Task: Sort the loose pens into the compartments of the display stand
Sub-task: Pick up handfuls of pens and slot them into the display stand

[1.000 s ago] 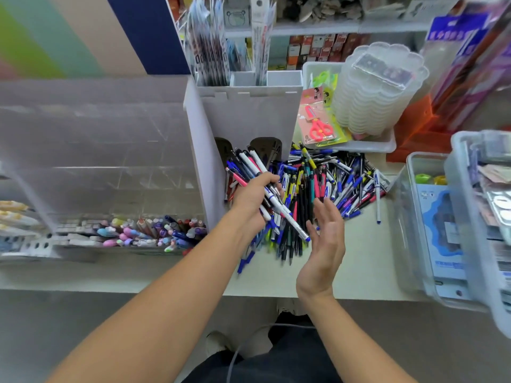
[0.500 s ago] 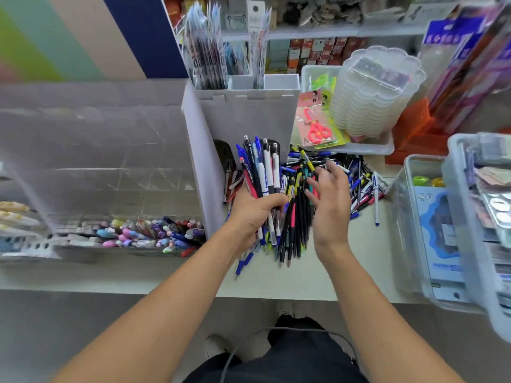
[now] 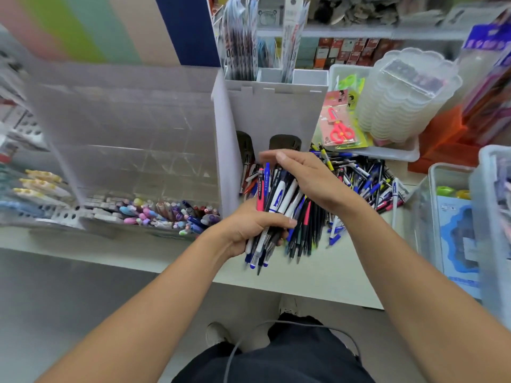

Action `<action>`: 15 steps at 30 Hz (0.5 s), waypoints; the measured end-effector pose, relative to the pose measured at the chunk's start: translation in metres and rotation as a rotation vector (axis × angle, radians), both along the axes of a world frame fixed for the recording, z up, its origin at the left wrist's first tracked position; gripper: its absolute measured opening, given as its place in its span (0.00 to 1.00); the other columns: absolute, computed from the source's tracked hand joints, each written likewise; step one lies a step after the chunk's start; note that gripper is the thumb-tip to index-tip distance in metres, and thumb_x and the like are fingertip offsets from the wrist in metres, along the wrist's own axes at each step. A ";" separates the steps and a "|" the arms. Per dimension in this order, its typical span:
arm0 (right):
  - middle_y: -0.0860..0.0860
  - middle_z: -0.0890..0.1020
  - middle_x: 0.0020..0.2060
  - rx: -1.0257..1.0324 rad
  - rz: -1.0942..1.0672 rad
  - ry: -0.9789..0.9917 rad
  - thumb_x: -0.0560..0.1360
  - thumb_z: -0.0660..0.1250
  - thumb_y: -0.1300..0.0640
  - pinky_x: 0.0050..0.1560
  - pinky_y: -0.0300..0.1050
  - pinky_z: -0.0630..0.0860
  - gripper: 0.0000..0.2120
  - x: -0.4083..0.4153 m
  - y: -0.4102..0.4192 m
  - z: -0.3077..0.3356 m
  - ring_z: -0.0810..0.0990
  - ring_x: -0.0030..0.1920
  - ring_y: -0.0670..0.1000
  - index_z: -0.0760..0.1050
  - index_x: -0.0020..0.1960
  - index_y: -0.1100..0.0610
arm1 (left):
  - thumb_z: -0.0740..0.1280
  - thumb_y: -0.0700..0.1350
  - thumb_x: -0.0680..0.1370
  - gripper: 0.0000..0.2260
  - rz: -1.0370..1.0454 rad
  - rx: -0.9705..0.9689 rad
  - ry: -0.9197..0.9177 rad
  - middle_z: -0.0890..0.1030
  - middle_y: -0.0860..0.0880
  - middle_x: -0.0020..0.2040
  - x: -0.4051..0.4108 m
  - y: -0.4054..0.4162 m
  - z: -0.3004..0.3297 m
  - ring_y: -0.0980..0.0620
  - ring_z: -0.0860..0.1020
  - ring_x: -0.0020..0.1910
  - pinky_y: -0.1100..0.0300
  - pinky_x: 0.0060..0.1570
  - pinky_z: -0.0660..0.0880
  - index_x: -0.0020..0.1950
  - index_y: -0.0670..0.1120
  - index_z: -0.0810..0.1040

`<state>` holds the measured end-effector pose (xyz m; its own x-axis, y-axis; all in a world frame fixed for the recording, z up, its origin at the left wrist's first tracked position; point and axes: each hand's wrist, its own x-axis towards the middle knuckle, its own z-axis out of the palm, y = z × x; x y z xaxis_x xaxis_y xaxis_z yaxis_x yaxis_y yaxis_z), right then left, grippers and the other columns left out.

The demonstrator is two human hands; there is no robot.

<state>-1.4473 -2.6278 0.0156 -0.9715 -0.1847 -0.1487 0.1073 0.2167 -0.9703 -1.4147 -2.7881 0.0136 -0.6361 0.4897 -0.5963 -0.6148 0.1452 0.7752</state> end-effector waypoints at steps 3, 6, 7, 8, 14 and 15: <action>0.54 0.84 0.53 -0.072 -0.266 0.006 0.82 0.65 0.51 0.52 0.43 0.79 0.12 -0.001 0.002 0.008 0.84 0.51 0.51 0.78 0.62 0.56 | 0.73 0.31 0.73 0.08 0.128 -0.034 0.088 0.82 0.46 0.33 -0.001 -0.006 0.007 0.50 0.79 0.29 0.56 0.33 0.79 0.50 0.39 0.79; 0.55 0.80 0.35 0.003 -0.252 -0.081 0.74 0.75 0.45 0.30 0.39 0.74 0.16 0.012 -0.005 0.017 0.77 0.31 0.49 0.80 0.48 0.59 | 0.75 0.31 0.71 0.13 0.207 -0.080 0.184 0.83 0.45 0.37 -0.002 -0.019 0.016 0.50 0.80 0.32 0.55 0.34 0.79 0.53 0.38 0.80; 0.52 0.78 0.31 -0.020 -0.210 -0.118 0.73 0.76 0.46 0.27 0.38 0.71 0.16 0.016 -0.011 0.020 0.74 0.28 0.49 0.79 0.44 0.60 | 0.76 0.31 0.71 0.13 0.214 -0.090 0.208 0.83 0.46 0.37 -0.001 -0.024 0.019 0.51 0.80 0.32 0.57 0.33 0.78 0.53 0.38 0.80; 0.50 0.77 0.28 -0.085 -0.191 -0.151 0.73 0.76 0.49 0.25 0.37 0.70 0.14 0.019 -0.018 0.022 0.72 0.26 0.49 0.78 0.43 0.59 | 0.76 0.31 0.70 0.14 0.215 -0.103 0.232 0.83 0.46 0.37 -0.001 -0.028 0.022 0.52 0.80 0.33 0.59 0.33 0.77 0.54 0.38 0.80; 0.55 0.81 0.29 -0.208 -0.146 -0.219 0.77 0.73 0.60 0.26 0.41 0.74 0.09 0.013 -0.053 0.043 0.77 0.26 0.49 0.80 0.49 0.66 | 0.75 0.33 0.71 0.13 0.336 0.017 0.280 0.83 0.53 0.35 0.010 -0.059 0.042 0.57 0.81 0.32 0.64 0.33 0.76 0.53 0.43 0.80; 0.55 0.80 0.28 -0.180 -0.146 -0.201 0.76 0.73 0.60 0.27 0.43 0.73 0.09 0.011 -0.059 0.047 0.76 0.26 0.50 0.80 0.49 0.67 | 0.75 0.35 0.71 0.12 0.373 0.054 0.262 0.82 0.53 0.33 0.012 -0.066 0.046 0.56 0.80 0.30 0.63 0.32 0.76 0.51 0.43 0.79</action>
<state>-1.4365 -2.6869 0.0628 -0.9440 -0.0861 -0.3186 0.3188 0.0114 -0.9477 -1.4031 -2.8543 0.0593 -0.9008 0.2247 -0.3715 -0.3994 -0.0939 0.9119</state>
